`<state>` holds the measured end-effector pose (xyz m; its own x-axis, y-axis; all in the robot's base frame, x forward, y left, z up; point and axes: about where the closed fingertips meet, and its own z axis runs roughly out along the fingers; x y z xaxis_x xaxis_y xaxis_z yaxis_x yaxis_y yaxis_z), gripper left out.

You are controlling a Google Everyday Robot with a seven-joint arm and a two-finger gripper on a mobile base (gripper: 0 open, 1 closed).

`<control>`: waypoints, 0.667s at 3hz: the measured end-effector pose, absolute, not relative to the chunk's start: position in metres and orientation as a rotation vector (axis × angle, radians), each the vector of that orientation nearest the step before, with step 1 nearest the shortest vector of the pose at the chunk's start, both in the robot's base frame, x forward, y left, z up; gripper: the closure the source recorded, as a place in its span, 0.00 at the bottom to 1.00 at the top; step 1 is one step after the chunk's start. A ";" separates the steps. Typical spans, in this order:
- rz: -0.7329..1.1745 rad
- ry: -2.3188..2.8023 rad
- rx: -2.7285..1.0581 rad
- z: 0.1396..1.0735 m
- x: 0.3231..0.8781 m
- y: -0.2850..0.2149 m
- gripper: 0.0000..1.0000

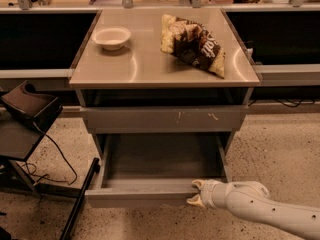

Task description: Open middle drawer

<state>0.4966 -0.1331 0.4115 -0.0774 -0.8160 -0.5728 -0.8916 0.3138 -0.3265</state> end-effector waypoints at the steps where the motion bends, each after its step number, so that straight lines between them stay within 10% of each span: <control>1: 0.147 1.889 -1.494 0.403 0.477 -0.138 1.00; 2: 0.147 1.889 -1.494 0.411 0.478 -0.137 1.00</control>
Offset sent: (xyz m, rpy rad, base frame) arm -0.3571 -0.1055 -0.1479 0.2868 -0.1446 -0.1310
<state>0.4779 -0.1369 0.4111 -0.0764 -0.8057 -0.5874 -0.8871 0.3239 -0.3289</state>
